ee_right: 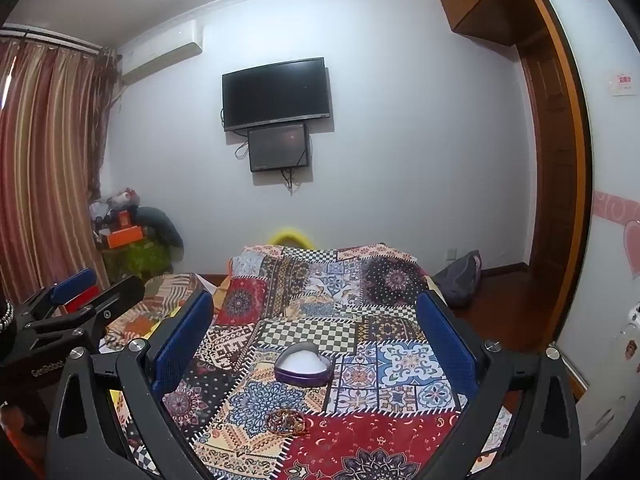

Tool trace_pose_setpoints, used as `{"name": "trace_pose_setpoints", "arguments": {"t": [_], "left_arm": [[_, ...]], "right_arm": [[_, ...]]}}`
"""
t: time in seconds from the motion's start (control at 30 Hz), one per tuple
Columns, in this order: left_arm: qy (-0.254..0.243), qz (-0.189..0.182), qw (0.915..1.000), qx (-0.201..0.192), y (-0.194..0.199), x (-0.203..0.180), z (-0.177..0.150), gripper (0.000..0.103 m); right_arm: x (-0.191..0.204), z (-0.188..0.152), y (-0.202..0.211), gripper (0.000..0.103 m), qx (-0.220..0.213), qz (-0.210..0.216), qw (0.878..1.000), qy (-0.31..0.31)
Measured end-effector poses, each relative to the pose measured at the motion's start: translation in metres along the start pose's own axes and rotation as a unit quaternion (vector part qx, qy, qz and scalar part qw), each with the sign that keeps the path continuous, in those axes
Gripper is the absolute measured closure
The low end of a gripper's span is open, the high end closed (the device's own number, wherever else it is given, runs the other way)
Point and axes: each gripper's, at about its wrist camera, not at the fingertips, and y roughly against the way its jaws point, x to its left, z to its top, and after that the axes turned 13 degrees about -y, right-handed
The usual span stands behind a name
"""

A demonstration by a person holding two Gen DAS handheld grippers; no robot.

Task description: Organize jewelry

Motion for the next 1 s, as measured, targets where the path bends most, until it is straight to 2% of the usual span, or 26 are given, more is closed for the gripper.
{"name": "trace_pose_setpoints", "arguments": {"t": [1.0], "left_arm": [[0.003, -0.006, 1.0000, 0.005, -0.0052, -0.0026, -0.0045, 0.000]], "right_arm": [[-0.0011, 0.0031, -0.0001, 0.003, 0.000, -0.001, 1.000, -0.002]]}}
